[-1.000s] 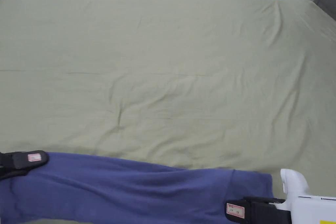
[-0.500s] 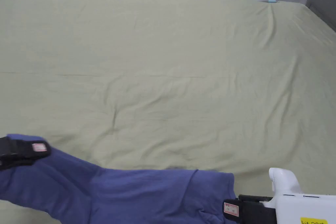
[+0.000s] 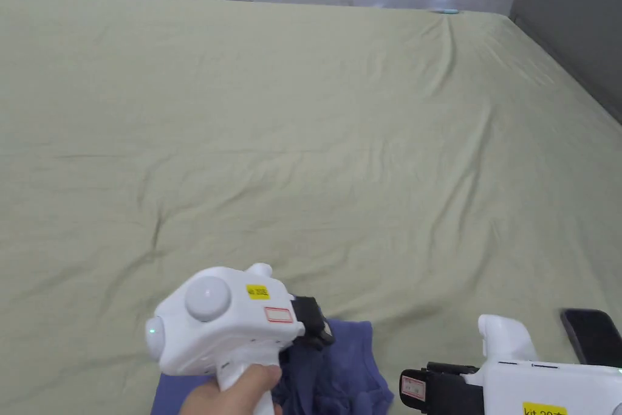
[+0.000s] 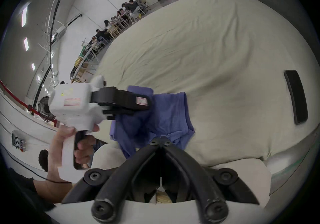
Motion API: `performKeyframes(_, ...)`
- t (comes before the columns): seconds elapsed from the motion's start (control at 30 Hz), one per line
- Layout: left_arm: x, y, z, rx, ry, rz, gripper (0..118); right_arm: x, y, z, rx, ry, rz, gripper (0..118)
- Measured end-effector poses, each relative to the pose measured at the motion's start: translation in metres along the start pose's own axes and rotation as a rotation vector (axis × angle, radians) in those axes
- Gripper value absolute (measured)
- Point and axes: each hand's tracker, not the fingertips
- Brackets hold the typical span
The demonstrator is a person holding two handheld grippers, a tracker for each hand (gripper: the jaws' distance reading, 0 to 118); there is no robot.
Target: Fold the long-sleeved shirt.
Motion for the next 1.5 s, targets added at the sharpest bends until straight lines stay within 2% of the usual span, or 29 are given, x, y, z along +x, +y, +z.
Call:
performKeyframes(0.03, 0.000, -0.001, -0.009, 0.005, 0.002, -0.010, 11, 0.002, -0.001, 0.001, 0.004, 0.000, -0.003, 0)
performKeyframes(0.07, -0.005, -0.001, -0.015, 0.002, -0.015, -0.007, 43, 0.003, -0.001, 0.001, 0.011, -0.002, -0.007, 0)
performKeyframes(0.1, -0.010, 0.000, -0.021, -0.013, -0.091, 0.012, 76, 0.005, -0.002, 0.002, 0.016, -0.001, -0.011, 0)
performKeyframes(0.13, -0.009, -0.002, -0.021, -0.017, -0.161, 0.031, 100, 0.006, -0.002, 0.002, 0.019, 0.004, -0.015, 0)
performKeyframes(0.17, -0.010, -0.003, -0.016, -0.018, -0.211, 0.054, 114, 0.007, -0.002, 0.002, 0.025, 0.011, -0.021, 0)
performKeyframes(0.27, 0.002, -0.005, 0.024, 0.057, -0.339, -0.016, 115, 0.009, -0.004, 0.006, 0.043, 0.034, -0.031, 0)
performKeyframes(0.33, 0.004, 0.000, 0.061, 0.088, -0.328, -0.098, 114, 0.012, -0.004, 0.009, 0.054, 0.053, -0.041, 0)
performKeyframes(0.37, 0.002, -0.001, 0.075, 0.109, -0.284, -0.134, 109, 0.014, -0.004, 0.009, 0.057, 0.062, -0.047, 0)
performKeyframes(0.4, 0.006, -0.004, 0.091, 0.155, -0.219, -0.173, 93, 0.016, -0.004, 0.010, 0.059, 0.069, -0.053, 0)
performKeyframes(0.43, 0.004, -0.007, 0.103, 0.211, -0.121, -0.214, 62, 0.018, -0.004, 0.010, 0.060, 0.074, -0.062, 0)
performKeyframes(0.47, 0.004, -0.009, 0.109, 0.237, -0.014, -0.256, 3, 0.019, -0.004, 0.010, 0.061, 0.077, -0.069, 0)
performKeyframes(0.53, 0.005, -0.020, 0.104, 0.232, 0.174, -0.369, 0, 0.021, -0.005, 0.009, 0.061, 0.078, -0.075, 0)
performKeyframes(0.6, -0.001, -0.027, 0.084, 0.119, 0.119, -0.392, 0, 0.022, -0.006, 0.008, 0.059, 0.074, -0.077, 0)
performKeyframes(0.67, 0.001, -0.038, 0.052, 0.040, 0.181, -0.421, 0, 0.023, -0.007, 0.009, 0.058, 0.068, -0.083, 0)
performKeyframes(0.73, 0.011, -0.054, 0.019, -0.036, 0.175, -0.508, 0, 0.024, -0.008, 0.012, 0.064, 0.057, -0.091, 0)
performKeyframes(0.83, 0.024, -0.069, -0.033, -0.143, 0.177, -0.487, 0, 0.029, -0.008, 0.018, 0.073, 0.034, -0.106, 0)
performKeyframes(0.97, 0.051, -0.073, -0.071, -0.149, 0.186, -0.508, 0, 0.033, -0.005, 0.031, 0.095, -0.012, -0.103, 0)
performKeyframes(1.0, 0.059, -0.072, -0.069, -0.146, 0.187, -0.503, 0, 0.034, -0.003, 0.037, 0.109, -0.026, -0.104, 0)
performKeyframes(1.1, 0.077, -0.067, -0.045, -0.145, -0.039, -0.453, 0, 0.036, 0.004, 0.054, 0.153, -0.033, -0.109, 0)
performKeyframes(1.17, 0.084, -0.065, -0.017, -0.126, -0.117, -0.469, 0, 0.035, 0.011, 0.060, 0.181, -0.024, -0.112, 0)
performKeyframes(1.27, 0.068, -0.053, 0.037, -0.017, -0.107, -0.496, 0, 0.027, 0.023, 0.049, 0.174, 0.001, -0.084, 0)
performKeyframes(1.4, 0.002, -0.021, 0.095, 0.098, -0.010, -0.357, 0, 0.000, 0.033, -0.006, 0.044, 0.057, 0.005, 0)
performKeyframes(1.5, -0.047, -0.005, 0.118, 0.130, 0.073, -0.287, 0, -0.024, 0.034, -0.052, -0.012, 0.041, 0.028, 0)
